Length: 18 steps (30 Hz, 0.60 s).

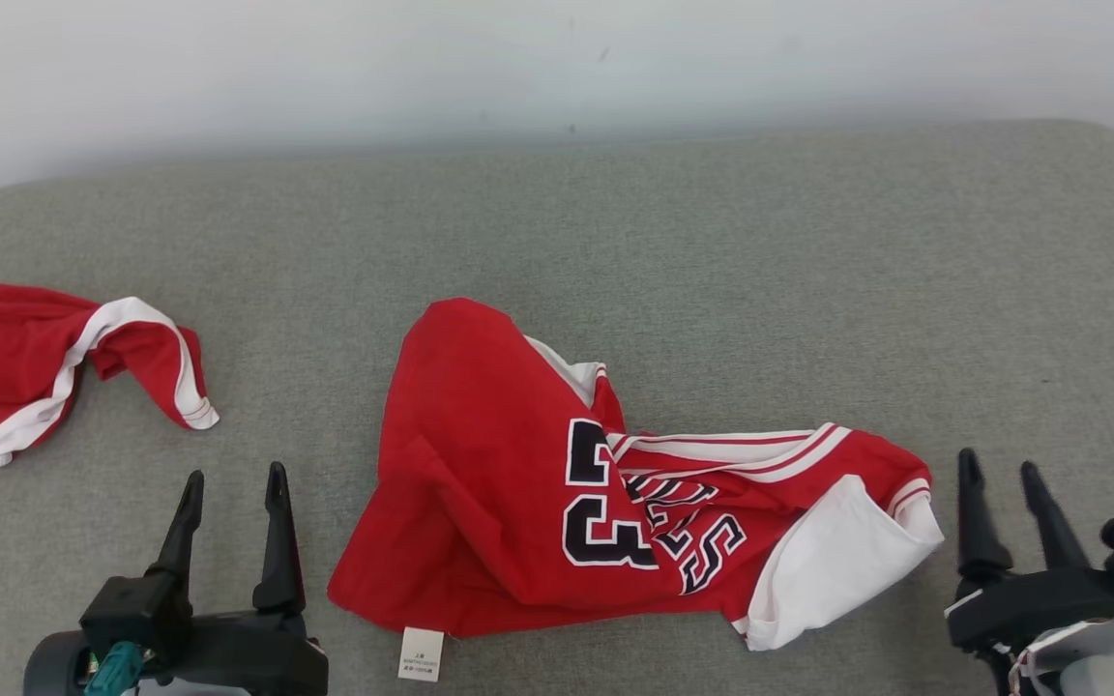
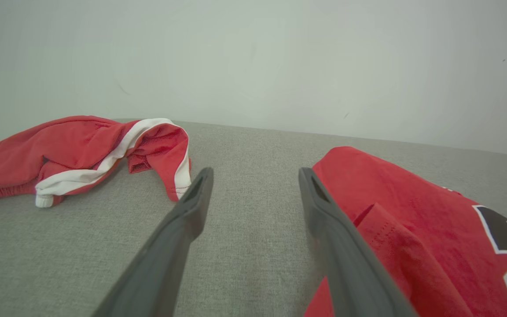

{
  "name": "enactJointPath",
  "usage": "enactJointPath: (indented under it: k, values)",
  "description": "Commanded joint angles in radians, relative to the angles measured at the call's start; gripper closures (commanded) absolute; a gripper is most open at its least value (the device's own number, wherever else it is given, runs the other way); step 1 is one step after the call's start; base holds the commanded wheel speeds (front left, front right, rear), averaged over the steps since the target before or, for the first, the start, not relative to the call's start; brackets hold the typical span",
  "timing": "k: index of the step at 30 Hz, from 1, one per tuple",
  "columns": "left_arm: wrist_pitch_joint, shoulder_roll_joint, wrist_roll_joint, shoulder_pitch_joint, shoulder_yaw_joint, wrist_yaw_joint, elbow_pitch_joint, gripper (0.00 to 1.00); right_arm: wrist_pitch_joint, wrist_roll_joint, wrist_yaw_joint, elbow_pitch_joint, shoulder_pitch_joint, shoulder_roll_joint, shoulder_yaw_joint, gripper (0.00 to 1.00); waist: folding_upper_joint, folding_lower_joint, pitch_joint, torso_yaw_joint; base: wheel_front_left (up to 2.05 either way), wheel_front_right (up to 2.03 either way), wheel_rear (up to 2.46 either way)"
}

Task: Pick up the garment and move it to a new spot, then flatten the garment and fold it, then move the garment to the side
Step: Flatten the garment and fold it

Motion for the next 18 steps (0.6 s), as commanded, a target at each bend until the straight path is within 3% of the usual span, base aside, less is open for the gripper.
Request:
enactJointPath:
  k: [1,5,11,18]
  values:
    - [-0.005,0.012,0.01,0.009,0.006,0.004,0.001,0.0,-0.013,-0.001,0.0,-0.021,0.008,-0.013,-0.011,0.0,-0.0001,0.0,-0.009,-0.011,0.0,0.0,0.0]
    - [-0.005,0.026,0.006,0.016,0.021,0.011,-0.012,0.0,-0.026,-0.021,0.0,-0.124,0.023,-0.019,-0.011,0.0,-0.0001,0.0,-0.026,-0.03,0.0,0.0,0.0]
    - [-0.005,0.045,-0.009,0.034,0.042,0.017,-0.031,0.0,-0.026,-0.07,0.0,-0.294,0.058,-0.016,0.077,0.0,-0.0001,0.0,-0.061,-0.052,0.0,0.0,0.0]
    - [-0.002,0.051,-0.018,0.08,0.05,0.033,-0.053,0.0,0.013,-0.145,0.0,-0.396,0.15,-0.008,0.153,0.0,-0.0001,0.0,-0.099,-0.056,0.0,0.0,0.0]
